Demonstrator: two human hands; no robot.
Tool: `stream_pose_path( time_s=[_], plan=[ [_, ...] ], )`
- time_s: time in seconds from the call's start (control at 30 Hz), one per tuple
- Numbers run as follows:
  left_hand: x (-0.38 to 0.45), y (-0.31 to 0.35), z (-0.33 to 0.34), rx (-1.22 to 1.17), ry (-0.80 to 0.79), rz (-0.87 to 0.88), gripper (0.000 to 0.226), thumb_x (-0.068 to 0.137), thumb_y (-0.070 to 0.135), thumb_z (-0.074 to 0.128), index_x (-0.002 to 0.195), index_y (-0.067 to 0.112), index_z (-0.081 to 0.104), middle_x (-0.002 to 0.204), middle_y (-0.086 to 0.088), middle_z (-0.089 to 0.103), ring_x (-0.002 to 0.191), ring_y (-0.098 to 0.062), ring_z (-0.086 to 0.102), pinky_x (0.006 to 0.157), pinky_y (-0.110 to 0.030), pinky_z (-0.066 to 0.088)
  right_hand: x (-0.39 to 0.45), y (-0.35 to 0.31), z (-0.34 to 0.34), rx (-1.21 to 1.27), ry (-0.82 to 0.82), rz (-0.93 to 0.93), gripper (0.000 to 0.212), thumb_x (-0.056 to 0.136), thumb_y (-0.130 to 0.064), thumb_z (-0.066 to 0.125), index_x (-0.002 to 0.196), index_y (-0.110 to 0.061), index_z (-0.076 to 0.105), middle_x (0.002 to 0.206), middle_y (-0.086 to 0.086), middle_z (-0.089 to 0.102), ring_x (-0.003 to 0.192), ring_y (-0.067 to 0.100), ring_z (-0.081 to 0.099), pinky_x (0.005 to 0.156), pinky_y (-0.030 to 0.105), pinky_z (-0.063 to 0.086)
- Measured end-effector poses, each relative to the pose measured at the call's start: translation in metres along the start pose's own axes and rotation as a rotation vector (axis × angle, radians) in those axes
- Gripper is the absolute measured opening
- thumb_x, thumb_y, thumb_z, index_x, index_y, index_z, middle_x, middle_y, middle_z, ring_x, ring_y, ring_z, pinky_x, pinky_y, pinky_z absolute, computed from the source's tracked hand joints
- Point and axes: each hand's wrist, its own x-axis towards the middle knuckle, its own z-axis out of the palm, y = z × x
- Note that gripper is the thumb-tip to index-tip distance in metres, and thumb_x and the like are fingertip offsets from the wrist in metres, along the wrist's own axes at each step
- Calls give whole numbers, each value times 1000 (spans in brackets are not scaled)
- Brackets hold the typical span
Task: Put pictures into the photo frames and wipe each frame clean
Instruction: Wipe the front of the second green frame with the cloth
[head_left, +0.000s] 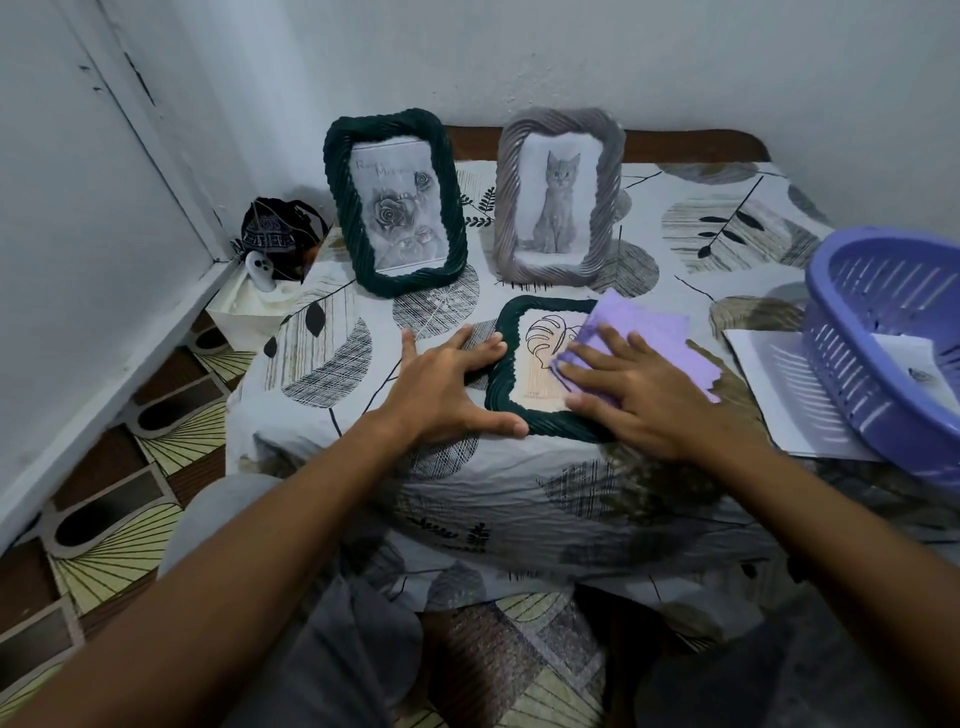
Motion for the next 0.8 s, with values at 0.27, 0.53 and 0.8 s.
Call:
stream_pose_path(
  time_s=[0.27, 0.53, 0.8],
  plan=[
    [1, -2, 0, -3, -2, -2, 121, 39, 93, 44, 144, 34, 37, 152, 12, 32, 145, -4, 14, 113, -61, -11, -2, 9, -4, 54, 34, -23, 89, 83, -79, -1, 137, -30, 50, 145, -14, 35, 145, 21, 19, 118, 44, 12],
    [0, -4, 2, -5, 11, 3, 119, 41, 93, 45, 144, 34, 37, 151, 13, 33, 144, -3, 14, 113, -61, -12, 0, -7, 3, 191, 124, -68, 63, 90, -63, 27, 126, -25, 63, 138, -1, 53, 136, 11, 34, 116, 43, 24],
    [0, -3, 1, -28, 21, -1, 119, 38, 92, 48, 143, 34, 39, 150, 15, 34, 144, -2, 16, 114, -57, -13, -6, -5, 9, 174, 98, -164, 68, 92, -67, 23, 127, -23, 62, 140, -4, 48, 140, 13, 28, 116, 40, 18]
  ],
)
